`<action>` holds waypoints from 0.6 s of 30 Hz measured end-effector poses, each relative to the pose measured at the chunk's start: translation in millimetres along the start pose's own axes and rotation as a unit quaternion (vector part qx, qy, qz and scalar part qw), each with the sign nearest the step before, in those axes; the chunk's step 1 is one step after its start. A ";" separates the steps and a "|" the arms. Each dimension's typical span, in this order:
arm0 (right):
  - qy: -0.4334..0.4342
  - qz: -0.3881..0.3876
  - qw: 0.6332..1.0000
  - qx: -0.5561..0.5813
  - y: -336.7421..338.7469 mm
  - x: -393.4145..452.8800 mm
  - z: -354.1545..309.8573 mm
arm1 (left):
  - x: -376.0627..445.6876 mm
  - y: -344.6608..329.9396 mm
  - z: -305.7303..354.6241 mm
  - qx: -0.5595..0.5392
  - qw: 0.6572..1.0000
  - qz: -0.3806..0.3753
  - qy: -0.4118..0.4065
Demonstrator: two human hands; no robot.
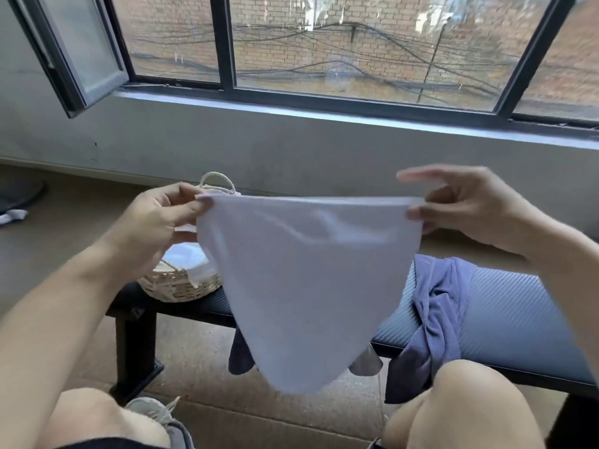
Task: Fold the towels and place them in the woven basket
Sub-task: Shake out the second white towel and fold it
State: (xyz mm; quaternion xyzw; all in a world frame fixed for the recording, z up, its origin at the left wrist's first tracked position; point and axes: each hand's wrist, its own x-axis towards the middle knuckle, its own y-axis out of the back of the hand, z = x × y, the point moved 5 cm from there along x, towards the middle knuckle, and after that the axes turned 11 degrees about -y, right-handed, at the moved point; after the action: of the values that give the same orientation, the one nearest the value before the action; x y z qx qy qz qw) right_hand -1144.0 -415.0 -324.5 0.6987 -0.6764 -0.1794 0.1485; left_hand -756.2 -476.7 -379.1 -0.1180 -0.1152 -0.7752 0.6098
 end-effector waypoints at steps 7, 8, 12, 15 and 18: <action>-0.135 -0.039 0.990 0.032 -6.1 17.1 37.0 | 2.1 3.2 -17.9 0.110 0.992 0.014 0.063; -0.141 -0.033 0.988 0.051 -9.3 23.7 40.3 | 6.0 4.3 -25.6 0.134 0.987 0.020 0.087; -0.135 0.025 0.987 0.081 -21.5 49.7 56.7 | 19.3 -3.1 -47.2 0.114 0.982 0.015 0.152; -0.147 0.035 0.988 0.043 -24.4 60.7 67.0 | 22.7 -13.7 -57.8 0.005 0.979 0.024 0.202; -0.186 -0.013 0.982 -0.010 -20.5 62.2 71.9 | 25.8 -17.1 -59.9 -0.014 0.975 0.028 0.220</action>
State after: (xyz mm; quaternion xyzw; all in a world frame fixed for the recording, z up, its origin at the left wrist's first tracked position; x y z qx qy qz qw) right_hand -1156.9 -473.7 -400.9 0.6605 -0.6810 -0.3153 0.0245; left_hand -781.2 -515.8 -428.0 0.0441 0.0363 -0.7662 0.6401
